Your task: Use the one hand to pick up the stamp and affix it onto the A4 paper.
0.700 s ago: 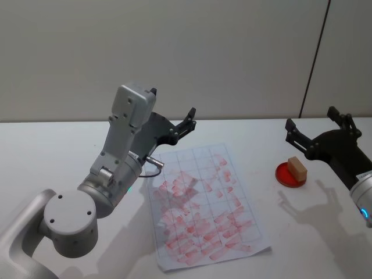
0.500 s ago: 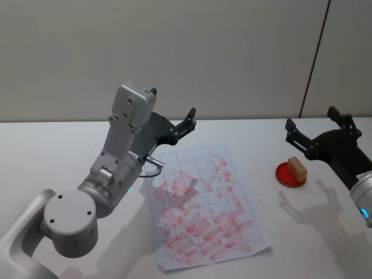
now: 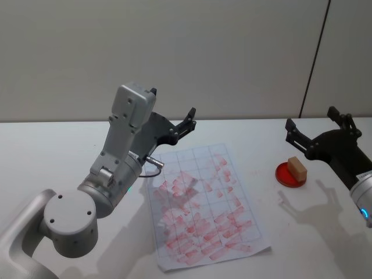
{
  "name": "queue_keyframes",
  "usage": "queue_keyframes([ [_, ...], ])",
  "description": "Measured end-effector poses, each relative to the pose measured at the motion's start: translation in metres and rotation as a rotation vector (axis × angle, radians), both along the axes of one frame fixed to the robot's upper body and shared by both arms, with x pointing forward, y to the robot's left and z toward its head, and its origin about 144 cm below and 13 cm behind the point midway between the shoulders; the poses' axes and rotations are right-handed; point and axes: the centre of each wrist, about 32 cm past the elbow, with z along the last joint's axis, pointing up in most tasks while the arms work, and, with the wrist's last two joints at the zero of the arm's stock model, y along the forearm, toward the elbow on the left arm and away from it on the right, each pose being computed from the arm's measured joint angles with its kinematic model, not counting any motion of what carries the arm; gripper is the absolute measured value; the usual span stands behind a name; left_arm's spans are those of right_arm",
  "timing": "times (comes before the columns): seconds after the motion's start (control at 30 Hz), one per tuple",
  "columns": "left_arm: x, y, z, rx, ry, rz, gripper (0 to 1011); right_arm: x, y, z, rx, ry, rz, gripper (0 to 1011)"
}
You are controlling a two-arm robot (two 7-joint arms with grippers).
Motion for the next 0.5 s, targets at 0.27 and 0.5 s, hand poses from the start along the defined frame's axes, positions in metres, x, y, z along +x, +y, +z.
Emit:
queue_keyframes([
  [0.27, 0.0000, 0.0000, 0.0000, 0.000, 0.000, 0.000, 1001, 0.0000, 0.0005, -0.0001, -0.001, 0.003, -0.001, 1001],
  [0.5, 0.0000, 0.0000, 0.0000, 0.000, 0.000, 0.000, 1001, 0.0004, 0.0045, -0.0012, -0.011, 0.037, -0.011, 1001],
])
